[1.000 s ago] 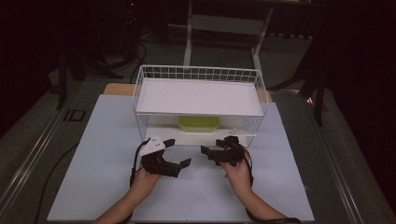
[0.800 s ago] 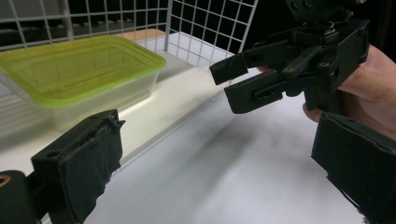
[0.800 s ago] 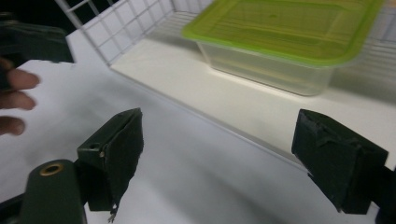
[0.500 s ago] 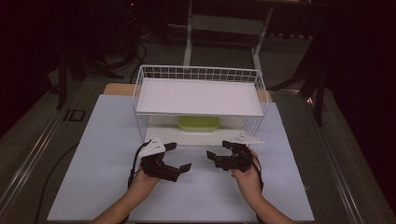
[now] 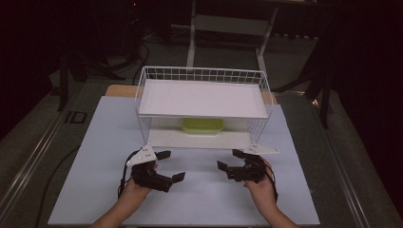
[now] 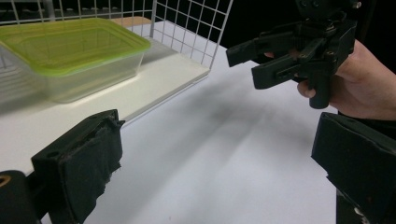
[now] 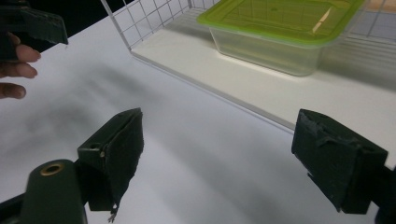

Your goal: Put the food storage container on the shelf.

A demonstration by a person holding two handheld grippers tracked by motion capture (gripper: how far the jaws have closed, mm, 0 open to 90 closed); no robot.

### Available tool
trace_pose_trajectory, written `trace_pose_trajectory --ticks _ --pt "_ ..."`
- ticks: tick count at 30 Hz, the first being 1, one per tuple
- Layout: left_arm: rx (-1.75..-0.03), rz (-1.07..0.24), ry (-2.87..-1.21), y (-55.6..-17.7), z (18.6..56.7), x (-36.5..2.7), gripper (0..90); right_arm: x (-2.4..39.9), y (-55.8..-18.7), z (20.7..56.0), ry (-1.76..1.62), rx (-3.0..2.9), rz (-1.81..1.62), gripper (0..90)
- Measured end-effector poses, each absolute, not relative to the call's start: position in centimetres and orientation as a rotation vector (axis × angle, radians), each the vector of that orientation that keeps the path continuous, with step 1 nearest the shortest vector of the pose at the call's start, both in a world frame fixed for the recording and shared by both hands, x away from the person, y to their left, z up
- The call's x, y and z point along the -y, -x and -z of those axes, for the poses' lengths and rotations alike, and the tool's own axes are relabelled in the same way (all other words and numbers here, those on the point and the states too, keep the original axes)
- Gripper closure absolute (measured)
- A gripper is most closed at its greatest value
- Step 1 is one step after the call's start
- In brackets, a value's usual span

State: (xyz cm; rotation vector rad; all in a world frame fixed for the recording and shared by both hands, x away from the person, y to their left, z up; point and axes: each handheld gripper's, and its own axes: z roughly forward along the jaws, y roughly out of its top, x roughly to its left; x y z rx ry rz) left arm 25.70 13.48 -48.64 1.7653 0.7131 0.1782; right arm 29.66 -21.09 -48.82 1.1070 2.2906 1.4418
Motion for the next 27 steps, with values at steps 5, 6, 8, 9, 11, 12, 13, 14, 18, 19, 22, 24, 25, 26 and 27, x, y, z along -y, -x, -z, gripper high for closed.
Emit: trace_pose_trajectory --ticks 5,6,8,9,11,12,13,14,18,19,22,24,25,26,27 --pt "-0.715 -0.182 -1.760 -24.9 48.6 -14.0 2.6 21.8 -29.0 48.8 -1.110 -2.301 -1.446 16.8" --pt "-0.719 -0.176 -1.754 -24.6 48.7 -14.3 2.6 21.9 -28.8 48.8 -1.112 -2.300 -1.449 16.8" --pt "-0.719 -0.178 -1.759 -24.3 48.7 -14.4 2.6 22.4 -28.4 48.8 -1.105 -2.302 -1.450 16.8" --pt "-0.723 -0.177 -1.761 -24.2 48.7 -14.6 2.6 22.5 -28.3 48.8 -1.099 -2.302 -1.453 16.8" --pt "-0.728 -0.181 -1.762 -24.0 48.8 -14.8 2.6 22.8 -28.0 48.7 -1.095 -2.297 -1.454 16.8" --pt "-0.731 -0.185 -1.765 -23.8 48.8 -14.9 2.6 22.9 -28.0 48.6 -1.095 -2.294 -1.458 16.8" --pt "-0.733 -0.186 -1.762 -23.7 48.9 -15.0 2.6 23.1 -27.8 48.6 -1.095 -2.295 -1.462 16.8" --pt "-0.737 -0.184 -1.760 -23.6 48.9 -15.1 2.6 23.2 -27.7 48.5 -1.094 -2.294 -1.458 16.8" --pt "-0.743 -0.181 -1.761 -23.2 49.4 -15.5 2.6 24.1 -27.1 48.5 -1.093 -2.282 -1.448 17.0" --pt "-0.741 -0.188 -1.763 -23.2 49.5 -15.5 2.6 24.3 -26.9 48.6 -1.094 -2.288 -1.440 17.0" --pt "-0.749 -0.187 -1.755 -23.1 49.8 -15.6 2.6 25.0 -26.6 48.8 -1.096 -2.300 -1.409 17.0" --pt "-0.755 -0.181 -1.744 -23.1 50.1 -15.7 2.6 25.5 -26.4 48.9 -1.113 -2.296 -1.414 16.9" --pt "-0.754 -0.181 -1.748 -23.1 50.2 -15.7 2.6 25.8 -26.3 49.0 -1.121 -2.289 -1.411 17.0" --pt "-0.755 -0.180 -1.748 -23.1 50.3 -15.7 2.6 26.0 -26.2 49.1 -1.123 -2.286 -1.415 16.9" --pt "-0.755 -0.180 -1.750 -23.0 50.3 -15.7 2.6 26.2 -26.2 49.2 -1.127 -2.281 -1.418 16.9"
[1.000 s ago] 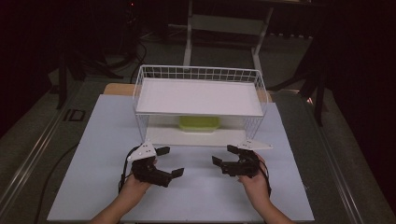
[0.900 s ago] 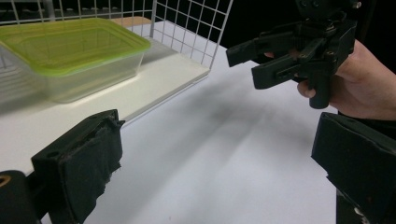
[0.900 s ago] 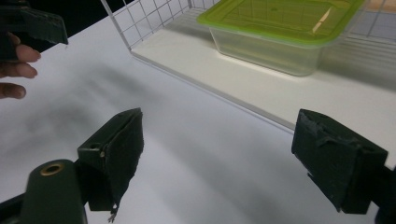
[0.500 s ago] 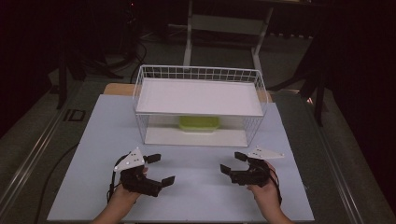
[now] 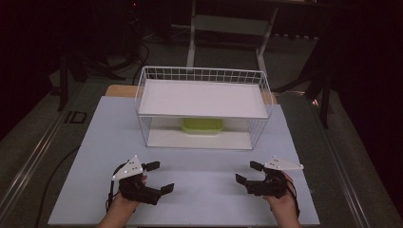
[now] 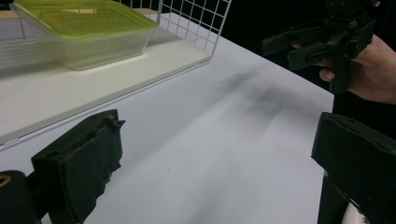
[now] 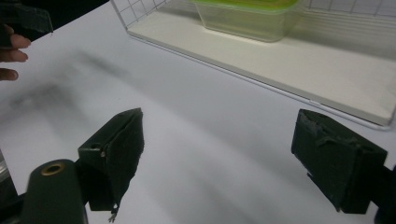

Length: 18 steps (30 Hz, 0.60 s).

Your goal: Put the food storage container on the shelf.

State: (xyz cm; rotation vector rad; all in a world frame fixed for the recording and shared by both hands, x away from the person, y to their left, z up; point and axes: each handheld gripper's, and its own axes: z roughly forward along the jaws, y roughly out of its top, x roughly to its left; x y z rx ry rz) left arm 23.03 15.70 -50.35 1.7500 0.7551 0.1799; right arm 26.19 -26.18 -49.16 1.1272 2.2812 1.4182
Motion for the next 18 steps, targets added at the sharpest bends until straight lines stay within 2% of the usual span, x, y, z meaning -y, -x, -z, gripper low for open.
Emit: trace_pose_trajectory --ticks 18 --pt "-0.768 -0.196 -1.778 -23.1 51.9 -15.9 2.6 28.5 -26.4 50.0 -1.072 -2.271 -1.439 17.0"
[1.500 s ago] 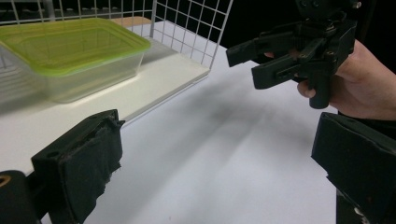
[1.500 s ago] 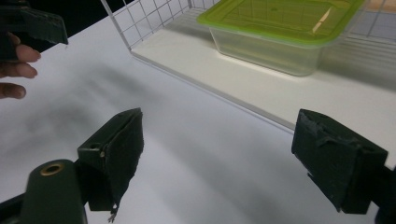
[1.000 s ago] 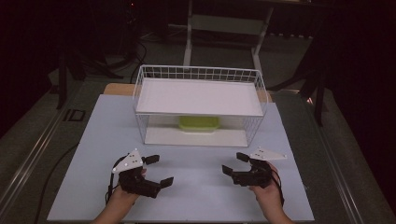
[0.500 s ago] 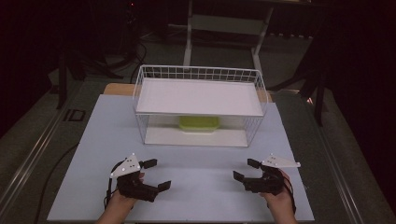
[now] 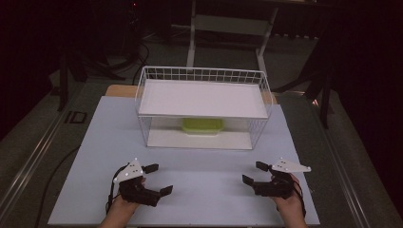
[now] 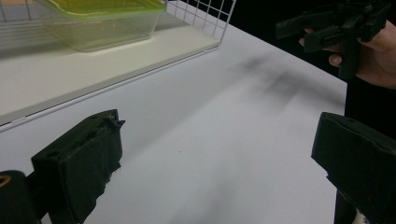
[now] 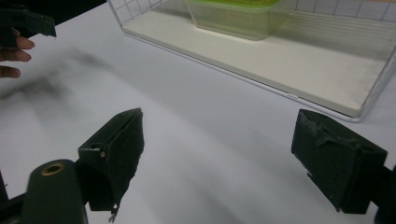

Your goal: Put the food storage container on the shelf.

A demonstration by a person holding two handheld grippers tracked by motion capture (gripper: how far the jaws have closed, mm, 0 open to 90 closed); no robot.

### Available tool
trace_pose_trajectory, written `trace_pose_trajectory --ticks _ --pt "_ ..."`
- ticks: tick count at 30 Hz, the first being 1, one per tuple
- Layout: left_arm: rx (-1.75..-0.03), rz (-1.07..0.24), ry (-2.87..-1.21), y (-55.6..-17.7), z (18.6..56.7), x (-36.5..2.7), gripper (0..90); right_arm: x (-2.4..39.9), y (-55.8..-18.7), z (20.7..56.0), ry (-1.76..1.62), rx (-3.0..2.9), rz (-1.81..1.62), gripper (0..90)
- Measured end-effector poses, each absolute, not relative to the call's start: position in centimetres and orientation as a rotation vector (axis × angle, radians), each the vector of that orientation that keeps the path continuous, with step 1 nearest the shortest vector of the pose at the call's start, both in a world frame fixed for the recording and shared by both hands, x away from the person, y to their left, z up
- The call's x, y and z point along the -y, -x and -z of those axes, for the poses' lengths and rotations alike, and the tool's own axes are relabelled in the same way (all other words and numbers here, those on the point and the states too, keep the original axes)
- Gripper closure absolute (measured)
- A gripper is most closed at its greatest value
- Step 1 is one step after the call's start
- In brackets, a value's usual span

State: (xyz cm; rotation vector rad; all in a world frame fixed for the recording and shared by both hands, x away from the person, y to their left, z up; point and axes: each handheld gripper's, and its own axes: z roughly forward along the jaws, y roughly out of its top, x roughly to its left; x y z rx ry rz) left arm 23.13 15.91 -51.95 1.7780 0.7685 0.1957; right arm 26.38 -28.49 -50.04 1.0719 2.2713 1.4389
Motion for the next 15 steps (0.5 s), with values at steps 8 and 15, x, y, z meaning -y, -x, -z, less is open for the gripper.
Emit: trace_pose_trajectory --ticks 8,15 --pt "-0.761 -0.203 -1.786 -23.39 52.16 -15.67 2.6 28.45 -26.77 50.71 -1.070 -2.298 -1.408 16.9" --pt "-0.755 -0.207 -1.764 -23.30 51.84 -15.78 2.6 28.33 -26.86 50.84 -1.065 -2.310 -1.406 16.9"
